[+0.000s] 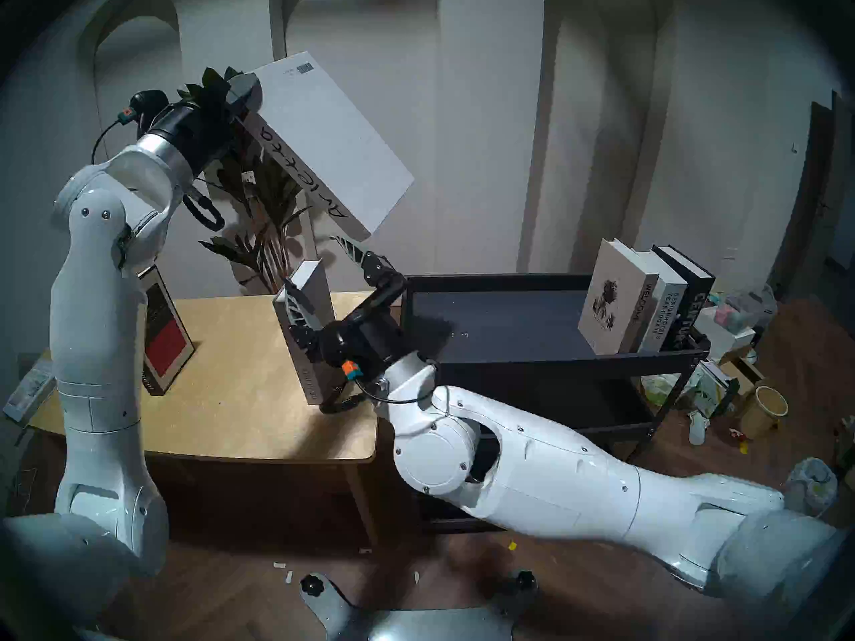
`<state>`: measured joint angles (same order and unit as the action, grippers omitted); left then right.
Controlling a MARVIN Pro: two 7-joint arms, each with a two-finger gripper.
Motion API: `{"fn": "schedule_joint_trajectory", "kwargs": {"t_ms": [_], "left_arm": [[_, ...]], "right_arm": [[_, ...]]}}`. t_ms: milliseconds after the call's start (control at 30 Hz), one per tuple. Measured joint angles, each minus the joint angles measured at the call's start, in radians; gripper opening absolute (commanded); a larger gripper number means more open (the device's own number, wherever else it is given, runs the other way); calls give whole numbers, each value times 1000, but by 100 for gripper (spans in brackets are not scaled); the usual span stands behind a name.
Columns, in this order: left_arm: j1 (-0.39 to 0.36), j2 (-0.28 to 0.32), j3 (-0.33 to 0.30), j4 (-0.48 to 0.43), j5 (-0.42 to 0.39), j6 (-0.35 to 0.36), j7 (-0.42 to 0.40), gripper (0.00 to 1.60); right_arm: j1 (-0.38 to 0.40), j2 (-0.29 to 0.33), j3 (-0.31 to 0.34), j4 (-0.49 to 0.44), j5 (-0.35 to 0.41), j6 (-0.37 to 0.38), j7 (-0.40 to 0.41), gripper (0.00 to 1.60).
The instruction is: Move the books from the display table onto the shelf, standing them upright with spines facing out and tallest at one end
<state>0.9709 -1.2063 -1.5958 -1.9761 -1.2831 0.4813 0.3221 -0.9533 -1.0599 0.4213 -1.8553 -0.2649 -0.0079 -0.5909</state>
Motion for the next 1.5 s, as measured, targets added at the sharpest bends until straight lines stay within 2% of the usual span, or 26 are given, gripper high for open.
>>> {"fn": "schedule_joint_trajectory", "kwargs": {"t_ms": [633,833,1200,1500], "left_arm": [[-72,-42,-21,-28,10,-14,163,0],[-82,-60,-31,-40,-5,-19,223,0],[-88,-107,-33,-47,-43,-28,370,0],[-107,-154,-31,-58,-78,-42,522,0]], "right_arm": [[152,-178,-22,279,-174,133,71,160],[207,-234,-28,337,-223,171,75,160],[294,-339,-41,430,-321,246,36,160],[338,-427,-6,562,-368,326,-42,160]]}}
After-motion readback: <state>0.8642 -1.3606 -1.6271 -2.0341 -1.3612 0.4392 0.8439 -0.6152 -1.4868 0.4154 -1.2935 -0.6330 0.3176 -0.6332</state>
